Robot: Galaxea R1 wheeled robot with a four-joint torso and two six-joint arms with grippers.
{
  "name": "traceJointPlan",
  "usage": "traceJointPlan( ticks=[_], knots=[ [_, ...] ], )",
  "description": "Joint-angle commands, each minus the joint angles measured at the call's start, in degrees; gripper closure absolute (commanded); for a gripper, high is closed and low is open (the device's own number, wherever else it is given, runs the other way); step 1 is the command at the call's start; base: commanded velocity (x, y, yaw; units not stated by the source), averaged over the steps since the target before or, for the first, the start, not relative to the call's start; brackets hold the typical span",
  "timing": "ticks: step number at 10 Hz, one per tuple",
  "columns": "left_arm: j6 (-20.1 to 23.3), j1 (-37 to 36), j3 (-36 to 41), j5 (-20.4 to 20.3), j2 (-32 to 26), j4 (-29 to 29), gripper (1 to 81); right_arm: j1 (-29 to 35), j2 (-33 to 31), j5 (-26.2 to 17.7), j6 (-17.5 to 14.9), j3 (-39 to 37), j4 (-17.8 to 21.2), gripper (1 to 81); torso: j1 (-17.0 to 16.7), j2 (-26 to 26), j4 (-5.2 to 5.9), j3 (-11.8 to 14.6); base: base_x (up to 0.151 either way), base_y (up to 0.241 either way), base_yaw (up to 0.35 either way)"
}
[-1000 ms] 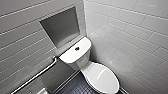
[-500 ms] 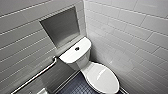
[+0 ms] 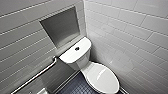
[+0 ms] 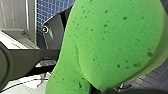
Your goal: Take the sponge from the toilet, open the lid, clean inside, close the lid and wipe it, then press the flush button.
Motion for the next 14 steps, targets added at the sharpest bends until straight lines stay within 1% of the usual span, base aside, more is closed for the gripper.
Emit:
traceJointPlan(
  ticks=[1,2,3,4,5,6,7,8,9,10,11,12,14],
  knots=[
    [0.04,1.33,-0.54,3.19,-0.17,0.23,1.0,17.15,-15.73,-8.06,0.43,20.03,0.69,81.1,0.0,0.0,0.0,-0.02,0.0,0.0,0.0],
    [-0.04,1.33,-0.54,3.19,-0.17,0.23,1.0,20.88,-15.65,-12.36,0.77,20.04,0.87,81.1,0.0,0.0,0.0,-0.02,0.0,0.0,0.0],
    [0.04,1.25,-0.54,3.19,-0.08,0.23,1.0,23.6,-15.29,-14.33,1.13,18.91,0.95,81.1,0.0,0.0,0.0,-0.02,0.0,0.0,0.0],
    [-0.05,1.33,-0.54,3.19,0.0,0.23,1.0,25.19,-15.03,-14.41,1.74,17.33,1.99,81.1,0.0,0.0,0.0,-0.02,0.0,0.0,0.0],
    [-0.05,1.33,-0.54,3.19,0.26,0.15,1.0,25.63,-15.03,-14.33,1.92,16.0,3.58,81.1,0.0,0.0,1.32,-0.02,0.0,0.0,0.0],
    [0.03,1.33,-0.54,3.19,0.44,0.23,1.0,26.42,-14.86,-14.41,2.36,14.6,4.55,81.1,0.0,0.0,5.61,-0.02,0.0,0.0,0.0],
    [-0.05,1.25,-0.54,3.19,0.44,0.23,1.0,26.78,-14.51,-14.5,2.45,14.06,4.65,81.1,0.0,0.0,6.15,-0.02,0.0,0.0,0.0],
    [-0.05,1.33,-0.54,3.19,0.53,0.15,1.0,27.74,-14.33,-14.5,2.45,13.97,4.65,81.1,0.0,0.0,7.43,-0.02,0.0,0.0,0.0],
    [-0.05,1.33,-0.63,3.19,0.62,0.15,1.0,29.23,-13.89,-14.59,2.45,13.88,4.82,81.1,0.0,0.0,3.3,-0.02,0.0,0.0,0.0],
    [-0.05,1.25,-1.06,3.19,0.71,0.15,1.0,31.25,-13.19,-14.59,2.45,13.88,4.82,81.1,0.0,0.0,5.31,-0.02,0.0,0.0,0.0],
    [-0.05,1.25,-1.85,3.19,1.14,0.15,1.0,33.62,-11.62,-15.72,2.53,12.85,4.82,81.1,0.0,0.0,6.58,-0.02,0.0,0.0,0.0],
    [-0.05,1.5,-2.73,3.19,1.67,0.14,1.0,37.39,-8.48,-19.46,3.49,9.71,5.17,81.1,0.0,0.0,7.04,-0.02,0.0,0.0,0.0],
    [-0.05,1.77,-3.78,3.1,2.11,-0.03,1.0,43.55,-2.76,-24.67,4.99,3.38,5.17,81.1,0.0,0.0,6.99,-0.02,0.0,0.0,0.0]
  ],
)
